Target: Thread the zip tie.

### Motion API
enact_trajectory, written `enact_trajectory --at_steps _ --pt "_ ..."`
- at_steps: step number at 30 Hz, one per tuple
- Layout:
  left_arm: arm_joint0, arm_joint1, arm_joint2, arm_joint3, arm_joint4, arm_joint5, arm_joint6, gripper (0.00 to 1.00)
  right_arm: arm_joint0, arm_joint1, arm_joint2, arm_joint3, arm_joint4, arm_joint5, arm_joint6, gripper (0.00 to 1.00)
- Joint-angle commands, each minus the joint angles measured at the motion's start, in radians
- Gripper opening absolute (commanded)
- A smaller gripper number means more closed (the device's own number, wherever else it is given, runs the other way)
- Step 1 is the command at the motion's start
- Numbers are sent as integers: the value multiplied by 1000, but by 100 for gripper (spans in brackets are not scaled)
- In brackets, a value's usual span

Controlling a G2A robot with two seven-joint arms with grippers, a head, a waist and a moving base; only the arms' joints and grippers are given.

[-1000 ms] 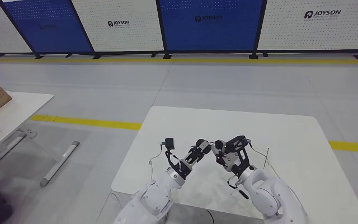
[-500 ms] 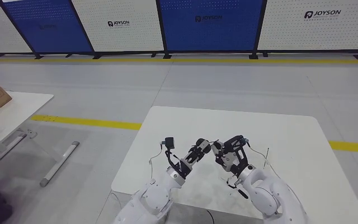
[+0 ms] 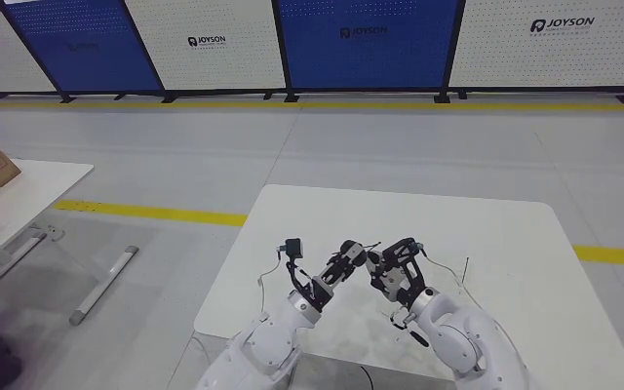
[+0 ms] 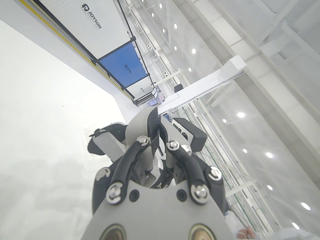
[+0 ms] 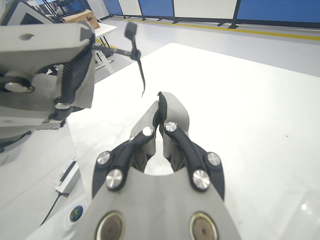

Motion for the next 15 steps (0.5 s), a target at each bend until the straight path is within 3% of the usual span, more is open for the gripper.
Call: enact_trajectory --at_steps 1,2,3,5,15 --pt "1 0 -2 0 1 4 2 0 -3 0 2 0 17 -5 -11 0" --pt "1 0 -2 1 1 6 3 0 -4 0 4 -1 26 -9 -15 0" --pt "1 0 -3 1 1 8 2 0 -5 0 7 -2 29 -12 -16 11" --pt "1 0 -3 2 0 9 0 0 -8 2 13 -6 32 -14 -16 23" --pt "3 1 -6 3 -2 5 -9 0 -13 4 11 -19 23 -7 -17 19"
